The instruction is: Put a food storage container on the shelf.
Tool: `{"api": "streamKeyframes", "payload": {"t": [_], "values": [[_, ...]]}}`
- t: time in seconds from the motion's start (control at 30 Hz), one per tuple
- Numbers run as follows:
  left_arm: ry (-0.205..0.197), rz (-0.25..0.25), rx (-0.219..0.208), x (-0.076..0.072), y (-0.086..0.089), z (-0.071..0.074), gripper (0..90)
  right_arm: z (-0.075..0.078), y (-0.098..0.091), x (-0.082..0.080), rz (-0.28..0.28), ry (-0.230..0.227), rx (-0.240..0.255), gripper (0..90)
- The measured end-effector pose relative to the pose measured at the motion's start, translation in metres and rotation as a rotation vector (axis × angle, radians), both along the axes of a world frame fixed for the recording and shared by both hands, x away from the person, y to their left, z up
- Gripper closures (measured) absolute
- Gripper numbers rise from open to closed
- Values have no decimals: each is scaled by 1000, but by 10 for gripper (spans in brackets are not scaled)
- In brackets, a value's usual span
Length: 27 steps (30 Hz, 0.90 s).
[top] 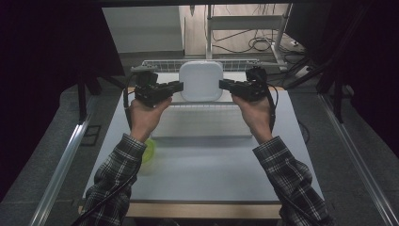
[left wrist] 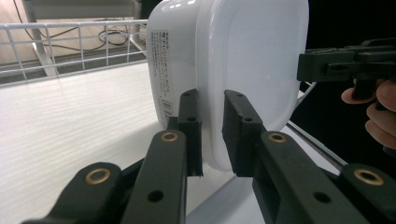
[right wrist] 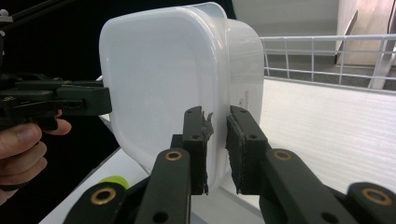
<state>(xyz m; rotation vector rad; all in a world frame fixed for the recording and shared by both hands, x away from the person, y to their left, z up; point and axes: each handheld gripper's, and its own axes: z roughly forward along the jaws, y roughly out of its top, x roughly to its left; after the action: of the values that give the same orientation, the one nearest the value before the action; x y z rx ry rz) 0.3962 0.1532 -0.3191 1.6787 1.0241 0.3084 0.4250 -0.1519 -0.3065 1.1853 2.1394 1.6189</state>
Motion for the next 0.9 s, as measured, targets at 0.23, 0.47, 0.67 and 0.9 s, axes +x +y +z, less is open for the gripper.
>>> {"api": "streamKeyframes", "payload": {"t": [0.23,0.47,0.67,0.9], "values": [[8,2,-9,7,-1,-6,781,-6,-1,10,-7,28,13,772],[-8,9,22,9,-1,-7,769,-4,2,11,-2,19,-6,762],[-39,-5,37,11,-3,-9,728,-7,2,14,-3,5,6,706],[-47,1,38,16,-5,-8,669,-5,5,17,-15,-20,-18,647]]}}
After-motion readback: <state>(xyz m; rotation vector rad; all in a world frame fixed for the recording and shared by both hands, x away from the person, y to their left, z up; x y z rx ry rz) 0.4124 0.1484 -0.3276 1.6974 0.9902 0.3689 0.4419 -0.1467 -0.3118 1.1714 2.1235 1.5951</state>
